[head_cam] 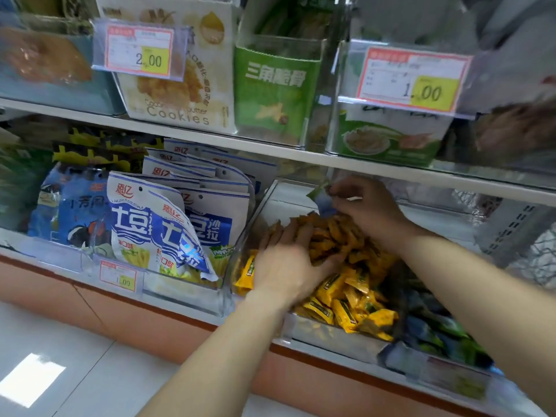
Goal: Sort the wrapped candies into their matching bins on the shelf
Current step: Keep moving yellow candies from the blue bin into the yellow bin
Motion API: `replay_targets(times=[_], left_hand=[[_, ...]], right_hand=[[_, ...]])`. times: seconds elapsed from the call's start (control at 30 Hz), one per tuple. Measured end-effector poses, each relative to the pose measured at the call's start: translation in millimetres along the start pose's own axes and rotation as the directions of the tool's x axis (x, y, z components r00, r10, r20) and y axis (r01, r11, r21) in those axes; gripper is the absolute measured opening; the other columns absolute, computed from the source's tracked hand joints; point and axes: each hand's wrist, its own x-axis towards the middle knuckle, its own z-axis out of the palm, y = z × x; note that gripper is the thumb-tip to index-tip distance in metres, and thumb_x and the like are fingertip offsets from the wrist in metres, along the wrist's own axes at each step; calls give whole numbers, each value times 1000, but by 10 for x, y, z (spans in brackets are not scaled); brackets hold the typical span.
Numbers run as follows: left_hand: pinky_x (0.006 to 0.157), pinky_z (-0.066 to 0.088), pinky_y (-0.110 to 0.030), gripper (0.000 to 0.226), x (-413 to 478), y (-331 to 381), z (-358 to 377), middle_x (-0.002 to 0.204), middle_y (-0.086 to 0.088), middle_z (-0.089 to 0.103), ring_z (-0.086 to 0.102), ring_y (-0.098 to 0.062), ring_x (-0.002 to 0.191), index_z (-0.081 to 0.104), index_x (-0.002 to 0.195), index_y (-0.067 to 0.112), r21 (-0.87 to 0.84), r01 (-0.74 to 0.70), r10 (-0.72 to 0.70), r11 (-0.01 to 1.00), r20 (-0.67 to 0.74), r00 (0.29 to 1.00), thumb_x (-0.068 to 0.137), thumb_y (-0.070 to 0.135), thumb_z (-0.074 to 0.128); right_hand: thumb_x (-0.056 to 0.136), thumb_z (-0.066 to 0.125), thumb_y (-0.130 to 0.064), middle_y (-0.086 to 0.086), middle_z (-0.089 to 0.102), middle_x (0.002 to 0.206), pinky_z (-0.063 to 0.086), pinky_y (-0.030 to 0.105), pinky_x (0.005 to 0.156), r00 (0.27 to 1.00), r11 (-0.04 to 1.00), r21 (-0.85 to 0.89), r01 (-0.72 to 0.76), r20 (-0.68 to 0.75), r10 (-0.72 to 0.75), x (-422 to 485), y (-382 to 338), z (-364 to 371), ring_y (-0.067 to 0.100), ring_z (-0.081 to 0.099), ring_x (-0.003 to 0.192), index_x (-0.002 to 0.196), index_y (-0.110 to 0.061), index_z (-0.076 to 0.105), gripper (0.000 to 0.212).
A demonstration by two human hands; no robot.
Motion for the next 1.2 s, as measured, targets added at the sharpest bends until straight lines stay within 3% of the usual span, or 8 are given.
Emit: replay_targets(times=[0.17,0.33,0.43,0.57,0.87,1.03,1.1,1.2], left_hand=[[99,43,-39,71,34,70,-205,150,-1,46,49,-28,131,45,144,31,188,-5,11,982,-33,999,89,76,37],[98,48,-42,54,-194,515,-352,141,-2,57,56,-29,123,59,132,28,-39,-170,161,985,-165,973,92,60,42],[117,27,-45,73,-399,725,-236,154,2,41,32,-25,144,44,145,36,70,-389,386,918,55,921,86,76,31],[120,12,-43,73,-266,550,-96,161,8,28,17,-19,151,35,148,45,146,-412,382,899,197,903,87,79,16],[113,30,-42,58,480,341,-42,151,4,45,40,-25,139,53,138,38,194,-257,209,947,240,948,92,69,40],[84,49,-37,40,291,743,-211,130,3,61,59,-25,114,61,125,40,191,-102,108,976,-21,994,91,55,48],[89,48,-37,48,37,859,-200,134,4,59,55,-23,120,60,128,38,80,-156,164,984,-103,981,90,60,42],[116,29,-44,63,-261,830,-72,159,9,32,30,-17,145,43,146,39,49,-341,333,939,129,934,93,67,24]], right_hand=[[86,72,-10,-12,72,88,53,28,76,986,987,109,-118,-108,130,-625,207,-605,5,66,89,74,-34,71,26],[88,70,-12,-16,73,89,55,32,78,955,986,-8,-166,-249,159,-1134,565,-1167,15,69,91,75,-42,70,32],[88,70,-32,-10,65,111,52,31,88,959,953,-182,-243,-191,209,-1237,640,-1403,12,64,96,90,-51,64,19],[86,66,-40,-16,59,109,45,27,78,937,924,-252,-287,-275,216,-1372,669,-1645,8,60,98,87,-49,64,10],[92,58,-41,-11,57,127,40,28,85,985,867,-471,-163,-33,167,-1655,813,-1786,13,54,115,122,-36,63,31],[91,58,-40,-13,62,118,48,36,93,982,929,-366,52,190,20,-1587,581,-1534,10,57,109,113,-31,69,25],[90,59,-40,-14,62,115,49,37,91,972,930,-354,97,234,-12,-1572,536,-1388,9,57,106,108,-31,70,22],[88,58,-47,-15,57,126,45,32,97,956,905,-404,131,294,-7,-1562,560,-1233,10,51,119,116,-36,65,31]])
